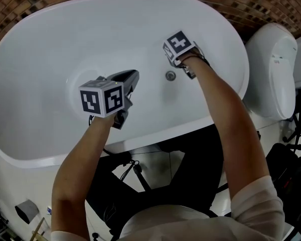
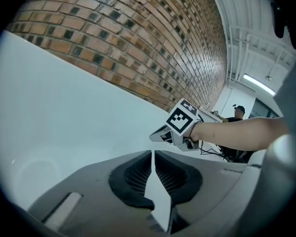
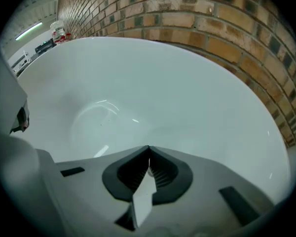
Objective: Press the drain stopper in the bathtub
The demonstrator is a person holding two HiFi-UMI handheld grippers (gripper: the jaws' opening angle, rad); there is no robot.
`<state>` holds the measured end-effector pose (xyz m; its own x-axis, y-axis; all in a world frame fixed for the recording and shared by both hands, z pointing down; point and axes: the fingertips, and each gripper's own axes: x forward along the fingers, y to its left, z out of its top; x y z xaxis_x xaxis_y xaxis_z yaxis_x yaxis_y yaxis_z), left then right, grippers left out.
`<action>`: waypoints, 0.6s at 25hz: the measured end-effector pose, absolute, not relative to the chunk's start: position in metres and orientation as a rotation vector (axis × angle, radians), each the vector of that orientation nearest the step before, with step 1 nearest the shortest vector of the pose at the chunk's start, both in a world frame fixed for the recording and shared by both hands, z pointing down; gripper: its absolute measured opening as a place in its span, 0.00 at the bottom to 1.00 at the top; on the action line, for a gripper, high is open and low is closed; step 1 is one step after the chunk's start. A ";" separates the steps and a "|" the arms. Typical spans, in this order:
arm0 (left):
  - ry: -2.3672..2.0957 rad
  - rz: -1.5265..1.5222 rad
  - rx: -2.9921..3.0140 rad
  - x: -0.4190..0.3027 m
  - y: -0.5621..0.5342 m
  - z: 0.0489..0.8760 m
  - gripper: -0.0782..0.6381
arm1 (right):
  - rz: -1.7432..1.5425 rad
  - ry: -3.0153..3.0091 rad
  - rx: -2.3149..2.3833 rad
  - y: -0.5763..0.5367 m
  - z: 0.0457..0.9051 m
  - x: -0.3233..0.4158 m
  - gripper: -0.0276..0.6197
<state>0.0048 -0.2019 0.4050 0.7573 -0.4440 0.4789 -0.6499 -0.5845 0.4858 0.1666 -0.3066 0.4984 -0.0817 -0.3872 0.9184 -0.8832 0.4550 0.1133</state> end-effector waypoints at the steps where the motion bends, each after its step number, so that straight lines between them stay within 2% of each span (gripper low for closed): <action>1: -0.822 0.393 2.295 0.004 -0.200 0.400 0.15 | 0.603 -1.687 1.124 -0.305 0.492 0.165 0.07; 15: -0.909 0.273 2.390 -0.012 -0.162 0.327 0.15 | 0.491 -1.817 1.218 -0.272 0.391 0.141 0.07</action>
<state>-0.0118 -0.1625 0.3269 0.7491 -0.5477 0.3726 -0.6624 -0.6118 0.4324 0.1405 -0.2722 0.3905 -0.1431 -0.5426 0.8277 -0.8855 0.4438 0.1379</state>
